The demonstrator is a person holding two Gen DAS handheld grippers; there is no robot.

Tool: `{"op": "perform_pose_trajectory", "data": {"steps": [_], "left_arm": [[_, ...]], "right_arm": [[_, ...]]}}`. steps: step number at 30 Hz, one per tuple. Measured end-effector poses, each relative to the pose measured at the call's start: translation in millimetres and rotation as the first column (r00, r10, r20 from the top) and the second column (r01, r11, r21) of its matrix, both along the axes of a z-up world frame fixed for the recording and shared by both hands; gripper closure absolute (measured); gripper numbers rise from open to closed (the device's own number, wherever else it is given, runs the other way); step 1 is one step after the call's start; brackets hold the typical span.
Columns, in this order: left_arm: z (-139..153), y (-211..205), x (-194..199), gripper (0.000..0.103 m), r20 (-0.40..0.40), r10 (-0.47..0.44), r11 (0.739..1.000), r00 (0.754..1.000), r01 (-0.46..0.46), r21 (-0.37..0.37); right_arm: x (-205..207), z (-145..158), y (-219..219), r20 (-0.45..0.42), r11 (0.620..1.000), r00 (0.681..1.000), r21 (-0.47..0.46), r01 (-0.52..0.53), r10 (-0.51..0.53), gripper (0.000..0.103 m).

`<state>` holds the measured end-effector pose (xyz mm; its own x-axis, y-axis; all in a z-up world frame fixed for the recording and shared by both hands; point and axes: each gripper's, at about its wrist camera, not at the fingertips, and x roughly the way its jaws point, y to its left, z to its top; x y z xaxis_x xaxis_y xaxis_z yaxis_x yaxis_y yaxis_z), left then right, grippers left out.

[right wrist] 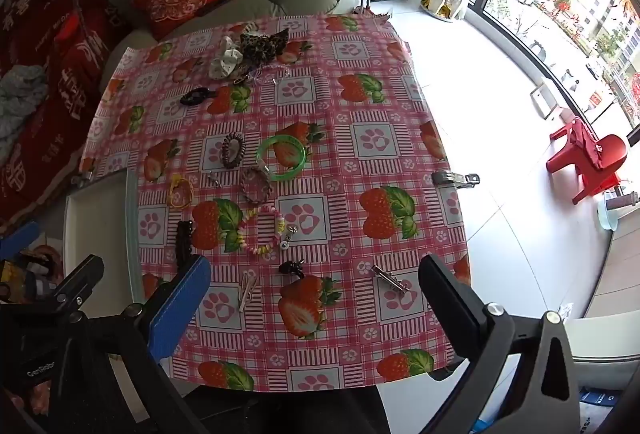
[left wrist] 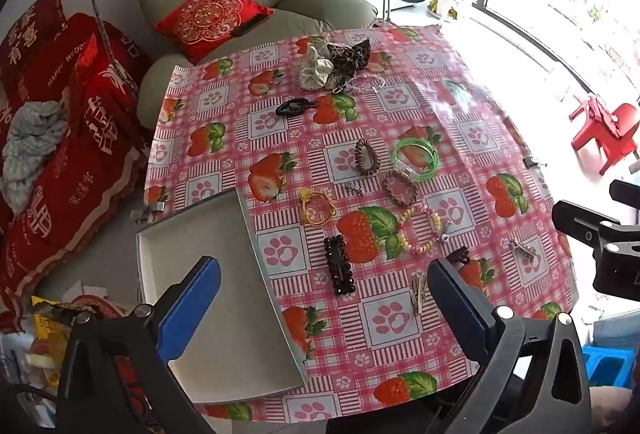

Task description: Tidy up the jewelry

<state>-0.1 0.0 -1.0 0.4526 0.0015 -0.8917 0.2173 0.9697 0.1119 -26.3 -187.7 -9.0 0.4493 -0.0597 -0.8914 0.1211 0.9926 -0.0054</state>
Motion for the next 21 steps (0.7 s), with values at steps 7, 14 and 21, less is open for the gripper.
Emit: {"op": "perform_pose_trajectory", "data": {"steps": [7, 14, 21], "left_arm": [[1.1, 5.2, -0.8, 0.000, -0.010, 0.008, 0.998, 1.000, -0.009, -0.058], [7.5, 7.5, -0.8, 0.000, 0.002, 0.011, 0.999, 1.000, -0.011, -0.052], [9.5, 10.2, 0.1, 0.000, 0.000, 0.021, 0.998, 1.000, -0.021, -0.053]], "right_arm": [[0.1, 6.1, 3.8, -0.006, 1.000, 1.000, -0.001, -0.005, 0.005, 0.000], [-2.5, 11.5, 2.1, 0.033, 1.000, 0.999, -0.004, 0.009, -0.009, 0.000], [0.7, 10.8, 4.4, 0.033, 1.000, 0.999, -0.007, -0.007, 0.007, 0.000]]}}
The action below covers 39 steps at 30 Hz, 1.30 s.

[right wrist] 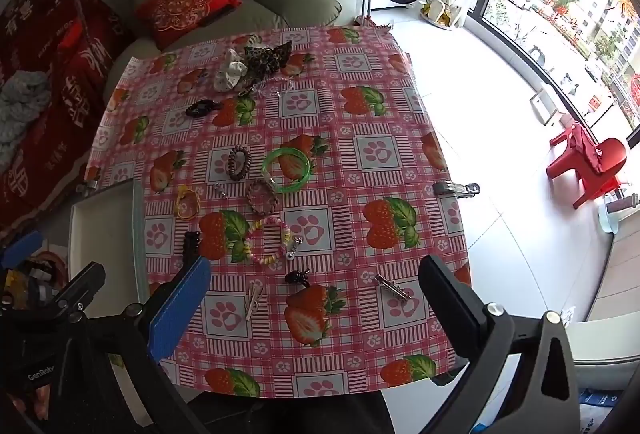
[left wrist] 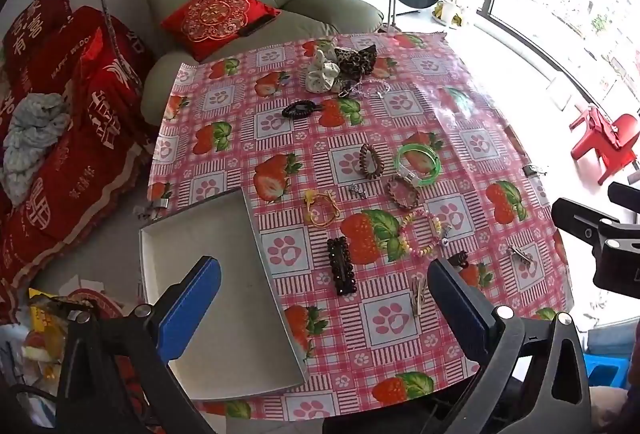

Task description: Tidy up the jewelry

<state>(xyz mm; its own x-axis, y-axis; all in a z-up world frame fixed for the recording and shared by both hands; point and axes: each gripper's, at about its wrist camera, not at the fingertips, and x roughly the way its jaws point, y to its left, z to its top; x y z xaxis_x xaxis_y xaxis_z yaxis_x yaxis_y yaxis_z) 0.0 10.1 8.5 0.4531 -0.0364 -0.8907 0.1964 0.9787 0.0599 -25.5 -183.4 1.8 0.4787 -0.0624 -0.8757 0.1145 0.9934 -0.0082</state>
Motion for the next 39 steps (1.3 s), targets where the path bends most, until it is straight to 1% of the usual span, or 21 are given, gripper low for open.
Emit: {"op": "perform_pose_trajectory", "data": {"steps": [39], "left_arm": [[-6.4, 15.5, 2.2, 0.000, -0.016, 0.042, 0.999, 0.999, -0.042, -0.015]], "right_arm": [[2.7, -8.1, 17.0, -0.012, 0.999, 0.999, -0.008, -0.037, 0.037, 0.000]]}}
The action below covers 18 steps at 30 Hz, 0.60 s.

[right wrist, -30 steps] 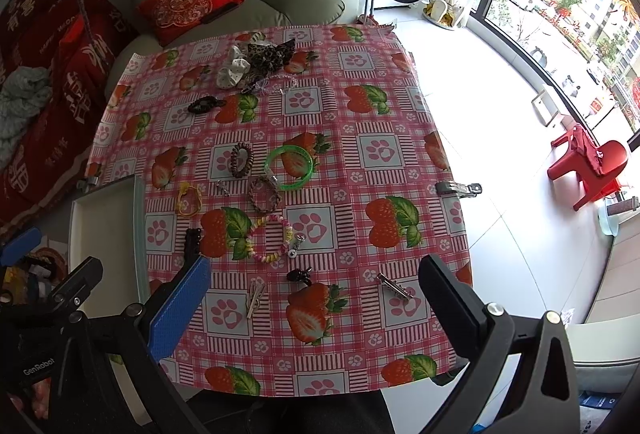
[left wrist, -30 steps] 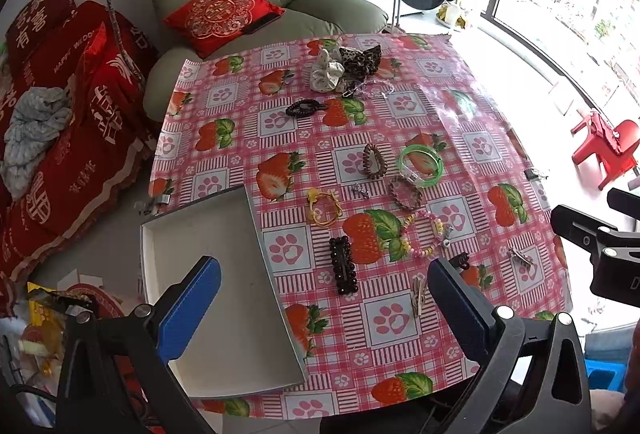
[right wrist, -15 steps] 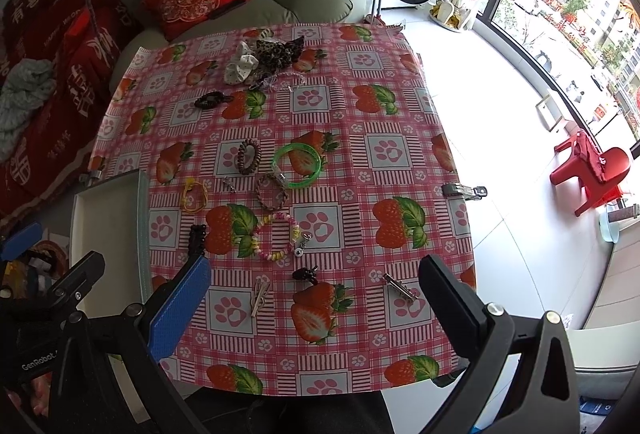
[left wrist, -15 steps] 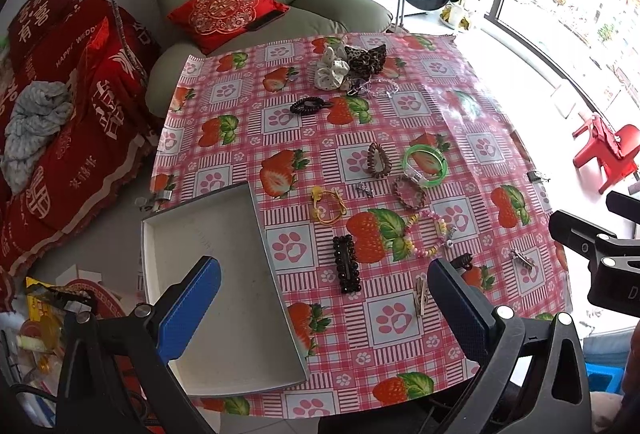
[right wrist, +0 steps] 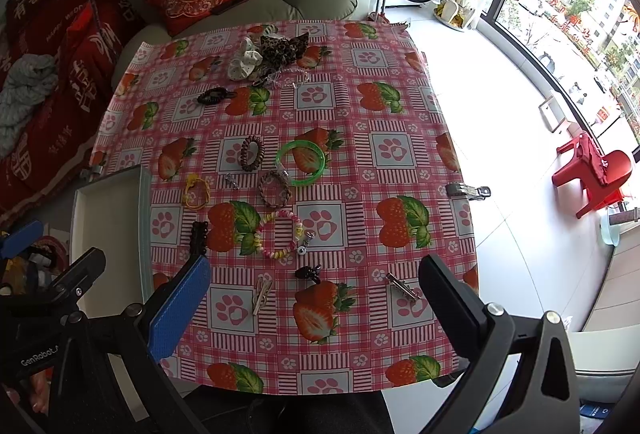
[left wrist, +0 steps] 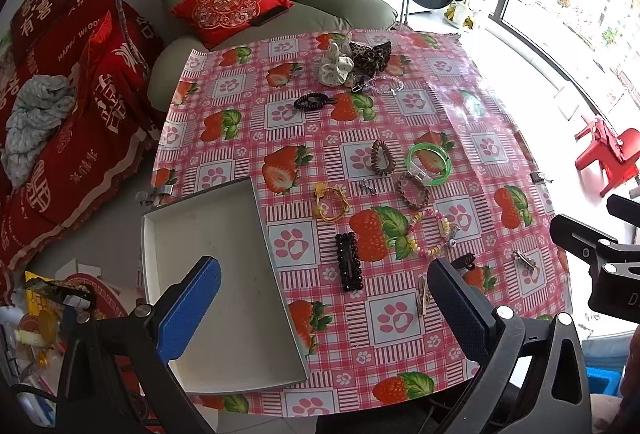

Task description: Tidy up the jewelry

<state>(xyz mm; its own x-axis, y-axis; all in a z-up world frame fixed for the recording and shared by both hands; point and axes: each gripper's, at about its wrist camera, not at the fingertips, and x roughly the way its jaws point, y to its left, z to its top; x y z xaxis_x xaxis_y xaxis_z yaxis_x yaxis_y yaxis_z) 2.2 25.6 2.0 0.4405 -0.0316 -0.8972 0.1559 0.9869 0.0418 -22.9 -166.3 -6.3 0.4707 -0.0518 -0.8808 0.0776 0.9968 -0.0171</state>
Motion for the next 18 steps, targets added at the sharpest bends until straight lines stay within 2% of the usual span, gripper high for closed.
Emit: {"op": "perform_pose_trajectory", "data": {"steps": [18], "left_arm": [[-5.6, 2.4, 1.2, 0.000, -0.023, 0.032, 0.999, 0.999, -0.031, 0.007]], "right_arm": [[0.9, -5.1, -1.6, -0.015, 1.000, 1.000, 0.008, -0.010, 0.011, 0.000]]}}
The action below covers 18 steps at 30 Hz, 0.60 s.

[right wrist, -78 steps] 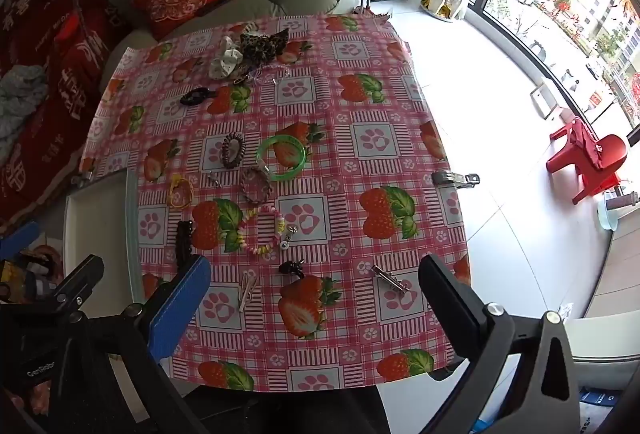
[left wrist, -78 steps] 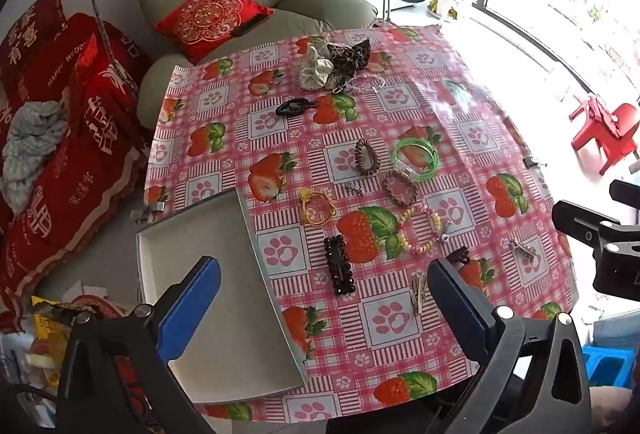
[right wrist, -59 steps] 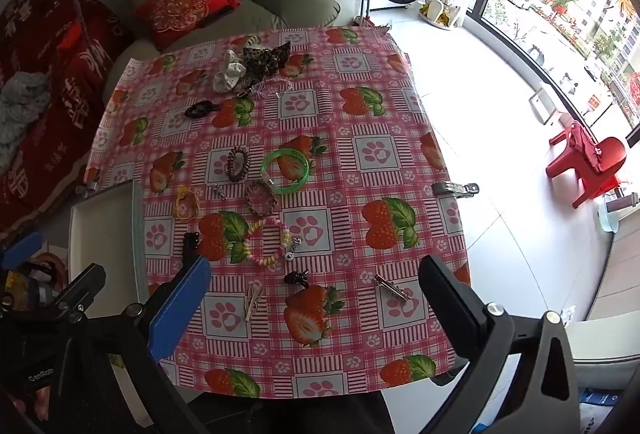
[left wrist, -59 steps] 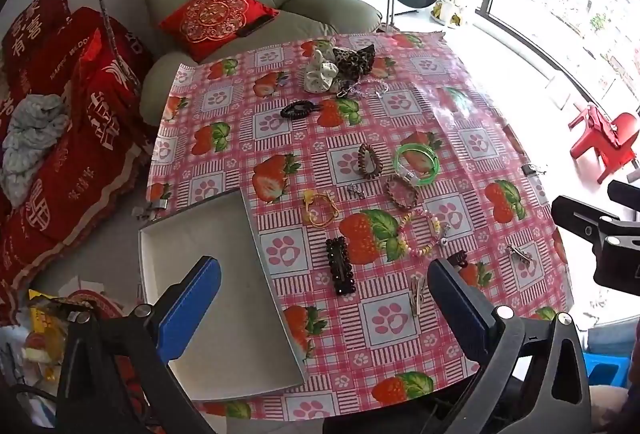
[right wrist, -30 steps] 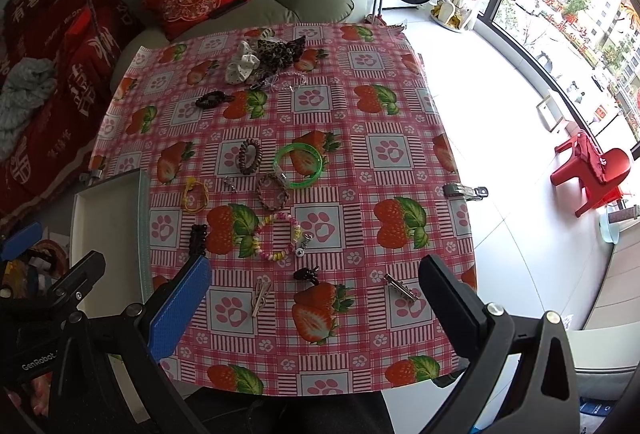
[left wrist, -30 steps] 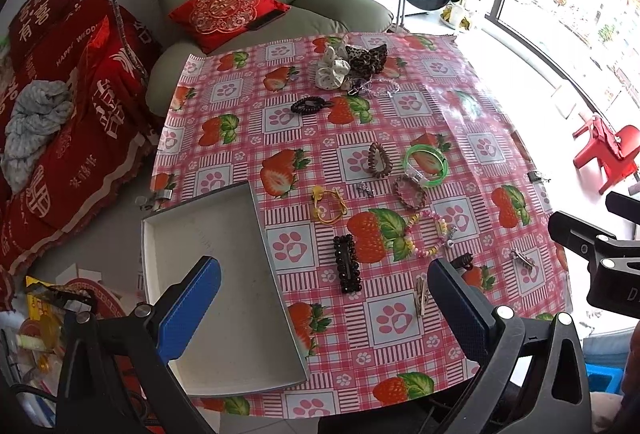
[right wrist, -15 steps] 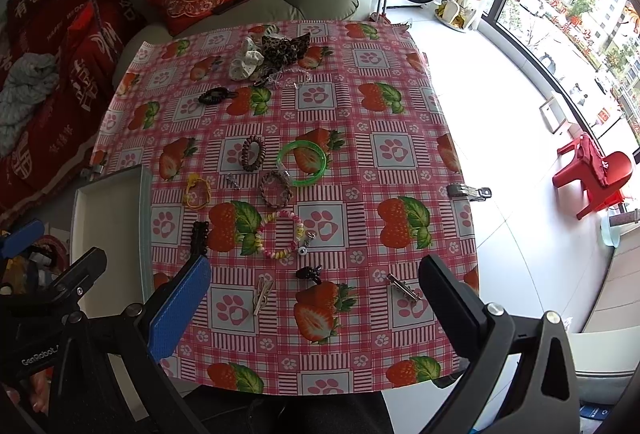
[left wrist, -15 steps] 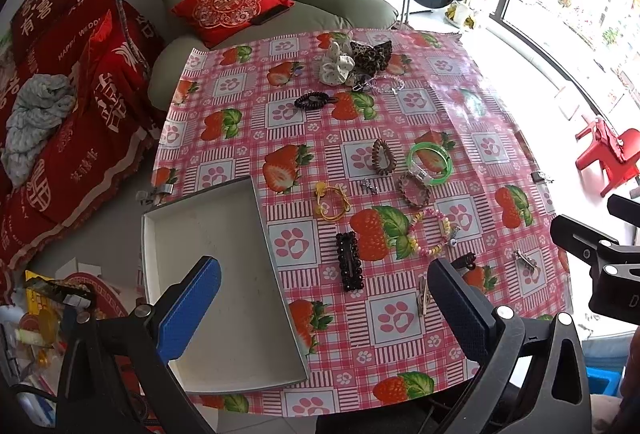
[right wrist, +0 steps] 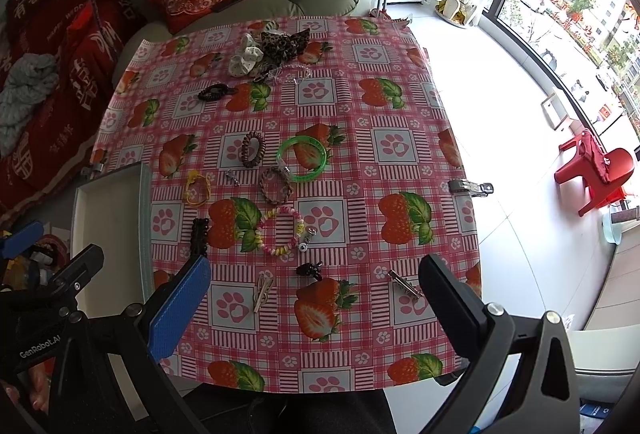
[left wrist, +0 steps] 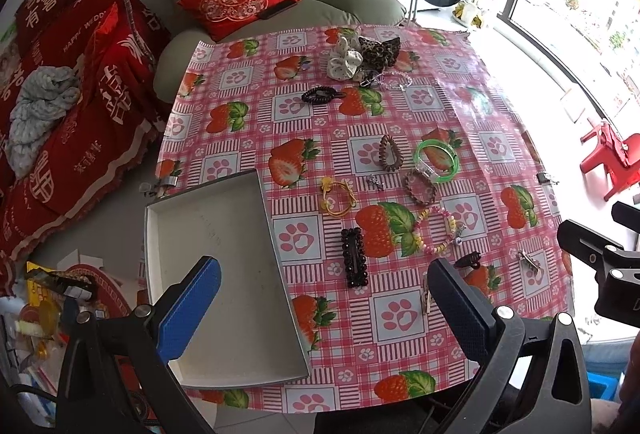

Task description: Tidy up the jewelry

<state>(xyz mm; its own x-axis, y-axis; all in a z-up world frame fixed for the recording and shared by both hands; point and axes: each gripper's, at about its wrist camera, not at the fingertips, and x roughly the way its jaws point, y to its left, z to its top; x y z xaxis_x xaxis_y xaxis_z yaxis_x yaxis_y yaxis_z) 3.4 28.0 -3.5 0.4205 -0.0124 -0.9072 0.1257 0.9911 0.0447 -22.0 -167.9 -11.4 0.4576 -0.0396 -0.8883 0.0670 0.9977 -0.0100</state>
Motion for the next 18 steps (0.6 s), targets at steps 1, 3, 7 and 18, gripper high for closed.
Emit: {"op": "perform_pose_trajectory", "data": {"steps": [1, 3, 7, 18], "left_arm": [[-0.2, 0.0, -0.2, 0.000, -0.001, 0.000, 1.000, 1.000, 0.000, 0.001], [0.2, 0.0, 0.0, 0.000, -0.003, 0.001, 1.000, 1.000, -0.001, 0.002], [-0.2, 0.1, 0.1, 0.000, -0.004, 0.002, 1.000, 1.000, -0.002, 0.002], [-1.0, 0.0, -1.1, 0.000, -0.010, 0.004, 1.000, 1.000, -0.004, 0.005]], "right_arm": [[-0.2, -0.3, -0.5, -0.001, 1.000, 1.000, 0.001, -0.001, 0.001, 0.000], [0.9, -0.4, -0.9, -0.003, 1.000, 1.000, 0.001, -0.001, 0.001, 0.000], [-0.2, -1.1, -0.8, -0.006, 1.000, 1.000, 0.003, -0.005, 0.005, 0.000], [-0.1, -3.2, -0.7, -0.011, 1.000, 1.000, 0.007, -0.005, 0.005, 0.000]]}}
